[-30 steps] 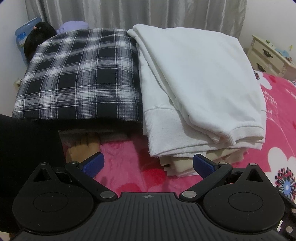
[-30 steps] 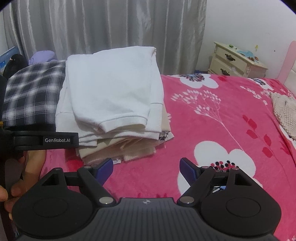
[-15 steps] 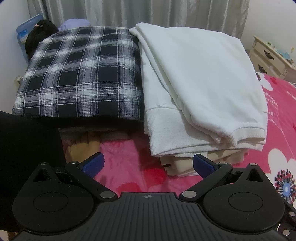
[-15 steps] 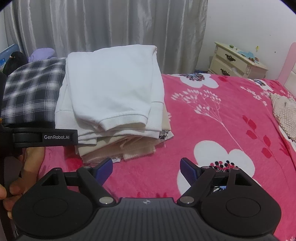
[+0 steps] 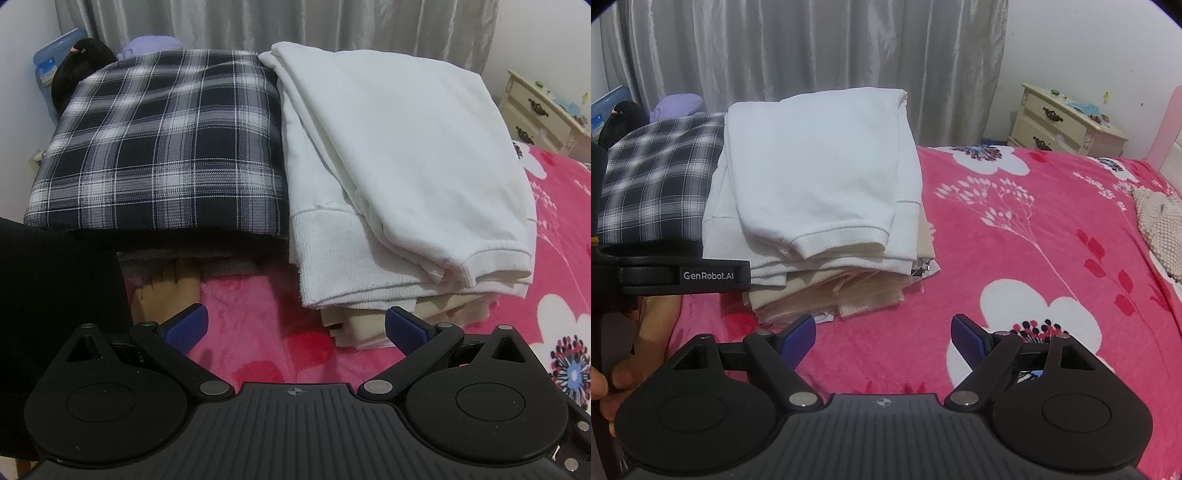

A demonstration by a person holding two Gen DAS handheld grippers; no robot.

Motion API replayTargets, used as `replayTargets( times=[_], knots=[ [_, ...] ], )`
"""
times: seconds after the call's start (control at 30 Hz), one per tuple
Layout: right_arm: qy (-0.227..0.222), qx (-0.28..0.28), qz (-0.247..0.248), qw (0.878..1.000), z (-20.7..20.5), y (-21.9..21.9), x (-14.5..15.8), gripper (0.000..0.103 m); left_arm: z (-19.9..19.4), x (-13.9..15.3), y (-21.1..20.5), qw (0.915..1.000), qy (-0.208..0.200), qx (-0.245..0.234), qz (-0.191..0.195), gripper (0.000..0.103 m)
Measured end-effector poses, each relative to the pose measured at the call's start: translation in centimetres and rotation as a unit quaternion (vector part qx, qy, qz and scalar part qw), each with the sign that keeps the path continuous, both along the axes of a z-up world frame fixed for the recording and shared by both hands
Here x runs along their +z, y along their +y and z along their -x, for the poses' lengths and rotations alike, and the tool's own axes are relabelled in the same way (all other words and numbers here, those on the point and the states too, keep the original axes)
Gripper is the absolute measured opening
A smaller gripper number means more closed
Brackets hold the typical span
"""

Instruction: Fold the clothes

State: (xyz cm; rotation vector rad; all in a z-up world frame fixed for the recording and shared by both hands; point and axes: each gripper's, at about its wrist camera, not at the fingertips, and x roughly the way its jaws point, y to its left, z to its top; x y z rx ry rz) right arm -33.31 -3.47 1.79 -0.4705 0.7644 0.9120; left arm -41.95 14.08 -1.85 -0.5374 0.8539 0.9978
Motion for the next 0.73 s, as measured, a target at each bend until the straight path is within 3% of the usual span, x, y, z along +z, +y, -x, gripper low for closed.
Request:
replayTargets(
  times=[0.73],
  knots=[
    [0.0,0.004,0.005,1.0,0.27,0.37,-0.32,0.083,-0.96,-0.36,0.76,1.0,0.007,-0.002,0.004,0.103]
  ],
)
